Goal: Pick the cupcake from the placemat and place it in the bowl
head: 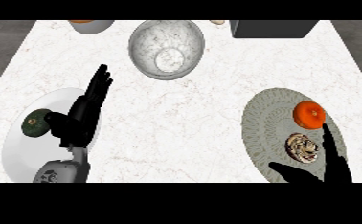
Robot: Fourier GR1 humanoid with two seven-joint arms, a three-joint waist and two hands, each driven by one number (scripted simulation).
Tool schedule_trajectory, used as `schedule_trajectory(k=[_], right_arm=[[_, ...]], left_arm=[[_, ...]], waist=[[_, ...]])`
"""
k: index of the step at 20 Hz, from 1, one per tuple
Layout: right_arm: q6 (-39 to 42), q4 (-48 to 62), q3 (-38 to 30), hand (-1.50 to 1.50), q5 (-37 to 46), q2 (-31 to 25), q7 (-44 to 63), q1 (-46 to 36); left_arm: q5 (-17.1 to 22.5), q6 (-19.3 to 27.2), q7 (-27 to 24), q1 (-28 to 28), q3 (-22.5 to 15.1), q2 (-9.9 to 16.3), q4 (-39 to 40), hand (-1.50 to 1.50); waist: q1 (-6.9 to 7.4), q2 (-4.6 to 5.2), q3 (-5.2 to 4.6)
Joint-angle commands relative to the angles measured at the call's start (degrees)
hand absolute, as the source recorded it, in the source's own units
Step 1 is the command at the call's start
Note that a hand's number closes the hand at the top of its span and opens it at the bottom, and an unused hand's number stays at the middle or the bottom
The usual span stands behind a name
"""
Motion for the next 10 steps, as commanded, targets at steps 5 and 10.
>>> schedule_trajectory(k=[5, 10], right_arm=[[4.61, 5.24, 3.16, 1.50, 2.30, -3.97, -6.10, -2.20], [3.34, 9.36, 4.66, 1.50, 5.55, -3.57, -7.27, -4.93]], left_arm=[[-0.77, 0.16, -0.72, -0.95, 0.36, -1.00, 1.87, 0.00], [-0.08, -0.74, -3.32, -1.09, 1.63, -0.92, 4.12, 0.00]], waist=[[0.01, 0.03, 0.01], [0.06, 0.06, 0.00]])
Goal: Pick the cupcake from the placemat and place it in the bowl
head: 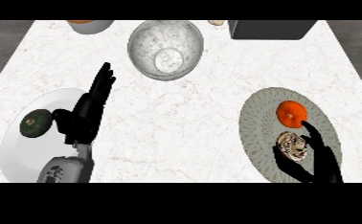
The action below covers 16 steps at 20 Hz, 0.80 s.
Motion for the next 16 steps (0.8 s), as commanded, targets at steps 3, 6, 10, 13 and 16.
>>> schedule_trajectory(k=[3, 6, 10, 13, 16], right_arm=[[0.87, 3.67, 2.13, 1.50, 0.08, 1.96, -0.59, -2.22], [0.06, 1.46, 2.94, 1.50, -0.64, 3.16, -2.62, -1.29], [6.42, -0.81, 21.32, 1.50, 3.22, 6.01, -5.79, -7.21], [13.65, -0.83, 33.10, 1.50, 2.41, 6.08, -8.65, -14.74], [12.84, -2.41, 41.73, 1.50, -4.80, 6.12, -6.24, -22.10]], left_arm=[[-1.32, 1.29, 4.61, -1.04, -1.19, -1.00, -3.55, 0.00], [-0.53, 0.19, 0.42, 0.62, -0.37, -1.09, -0.73, 0.00], [0.21, -2.40, 0.50, -1.60, -1.09, -0.25, 1.34, 0.00], [-0.48, -2.91, 0.91, -2.68, -3.92, -1.87, 0.81, 0.00], [-0.57, -2.17, 0.89, -2.55, -3.18, -1.95, 1.58, 0.00]], waist=[[0.39, 0.42, 0.74], [0.30, 0.43, 0.72], [3.93, 0.91, 0.69], [9.01, 1.05, 0.76], [6.92, 0.88, 0.78]])
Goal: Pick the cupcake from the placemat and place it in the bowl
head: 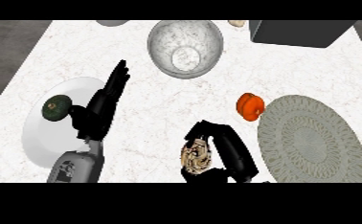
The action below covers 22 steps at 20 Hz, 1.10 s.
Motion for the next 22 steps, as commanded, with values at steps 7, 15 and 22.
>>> schedule_trajectory(k=[7, 15, 22], right_arm=[[-16.58, -7.17, 23.93, 1.50, -5.22, 0.55, 11.40, -25.54], [-19.73, -7.50, 21.08, 1.50, -4.60, 0.55, 38.27, -51.50], [-18.35, 0.50, 9.47, 1.50, -11.26, 0.55, 44.94, -68.83]], left_arm=[[-1.22, 1.56, -2.37, 1.92, 0.99, -0.08, 2.03, 0.00], [0.37, 0.85, -0.79, -0.29, 3.79, 1.46, 1.78, 0.00], [0.15, 1.09, -0.25, 0.82, 2.79, 0.38, 0.56, 0.00]], waist=[[-3.44, -0.45, 0.00], [-4.64, -0.56, -0.02], [-4.77, -0.43, 0.03]])
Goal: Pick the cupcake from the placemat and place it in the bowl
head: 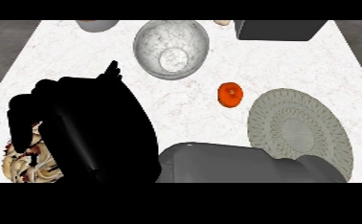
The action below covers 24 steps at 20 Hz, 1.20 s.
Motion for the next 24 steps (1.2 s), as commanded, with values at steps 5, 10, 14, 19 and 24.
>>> schedule_trajectory(k=[5, 10, 14, 19, 24], right_arm=[[-0.74, 15.16, -6.55, 1.50, -4.02, 0.01, 0.94, -12.87], [3.38, 27.63, -9.16, 1.50, -2.51, 0.01, -3.20, -16.87], [5.61, 35.43, -8.75, 1.50, 0.82, -2.19, -7.88, -17.16], [0.99, 49.35, -9.59, 1.50, 2.69, -0.01, -16.88, -16.33], [-1.22, 60.76, -14.21, 1.50, 3.48, -0.01, -26.63, -16.24]], left_arm=[[-0.10, 0.36, 1.34, -0.03, -0.23, -0.67, -1.20, 0.00], [0.09, -0.45, -1.66, -1.59, 1.76, 0.86, 2.01, 0.00], [1.15, -2.06, 0.28, 2.20, 0.35, 0.95, -2.50, 0.00], [-0.80, -0.25, -1.27, 0.23, -0.33, -0.52, 0.24, 0.00], [-0.27, -0.76, -1.21, -0.48, -0.24, -0.73, 0.15, 0.00]], waist=[[-0.22, 0.15, 0.05], [-0.44, 0.38, 0.00], [-0.09, 0.27, 0.04], [0.33, 0.71, 0.02], [0.52, 0.91, 0.03]])
